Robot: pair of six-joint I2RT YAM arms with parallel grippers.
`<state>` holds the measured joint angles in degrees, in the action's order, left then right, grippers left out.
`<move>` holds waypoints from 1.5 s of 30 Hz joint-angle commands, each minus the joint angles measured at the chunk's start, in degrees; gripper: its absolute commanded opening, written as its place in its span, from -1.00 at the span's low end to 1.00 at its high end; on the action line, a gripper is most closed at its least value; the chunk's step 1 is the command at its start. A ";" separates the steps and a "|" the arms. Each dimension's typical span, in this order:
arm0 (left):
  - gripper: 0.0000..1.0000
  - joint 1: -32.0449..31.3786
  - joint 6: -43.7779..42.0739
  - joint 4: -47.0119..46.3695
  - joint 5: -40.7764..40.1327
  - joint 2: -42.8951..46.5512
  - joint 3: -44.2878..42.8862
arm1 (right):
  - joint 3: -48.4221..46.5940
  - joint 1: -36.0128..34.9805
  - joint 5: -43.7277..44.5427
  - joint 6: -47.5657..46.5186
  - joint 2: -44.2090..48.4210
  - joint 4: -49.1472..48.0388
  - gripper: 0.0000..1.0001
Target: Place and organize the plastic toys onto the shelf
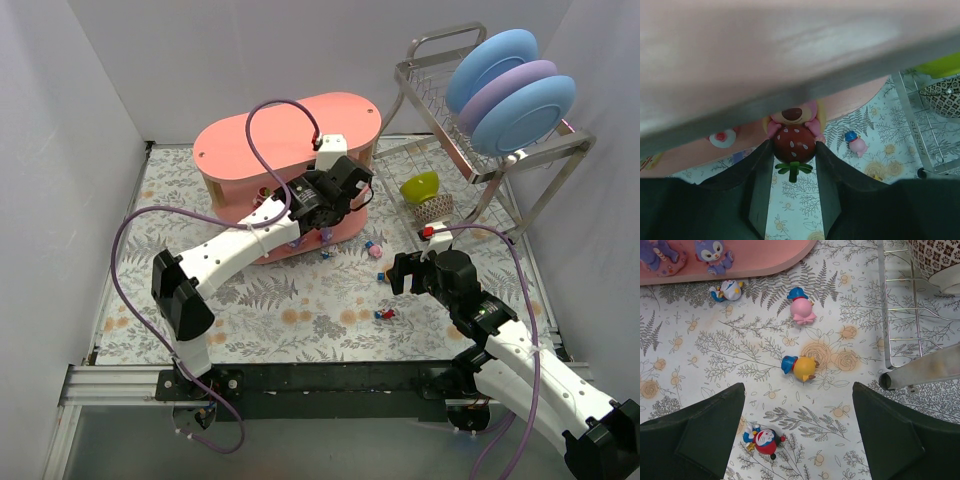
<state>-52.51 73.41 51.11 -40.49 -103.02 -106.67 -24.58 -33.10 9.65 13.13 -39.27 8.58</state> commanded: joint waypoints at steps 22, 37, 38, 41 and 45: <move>-0.42 1.36 -2.48 -15.51 -6.88 5.64 9.55 | 0.23 -0.21 -1.56 -0.73 0.68 -3.83 0.91; -0.15 1.27 -3.89 -17.71 -6.53 5.11 9.29 | 0.14 -0.21 -2.00 -0.82 0.86 -3.83 0.90; -0.15 1.27 -4.06 -17.80 -6.53 5.03 9.29 | 0.14 -0.21 -2.00 -0.73 0.86 -3.83 0.90; -0.15 1.27 -4.06 -17.80 -6.62 4.67 8.85 | 0.06 -0.21 -2.09 -0.82 0.77 -3.83 0.90; -0.09 1.10 -3.54 -17.71 -5.57 5.29 8.67 | -0.03 -0.21 -2.09 -0.82 0.94 -3.57 0.90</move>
<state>-51.92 70.87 36.80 -43.94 -100.27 -96.36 -24.53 -33.10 7.90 13.08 -39.07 7.40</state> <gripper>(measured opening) 0.432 0.952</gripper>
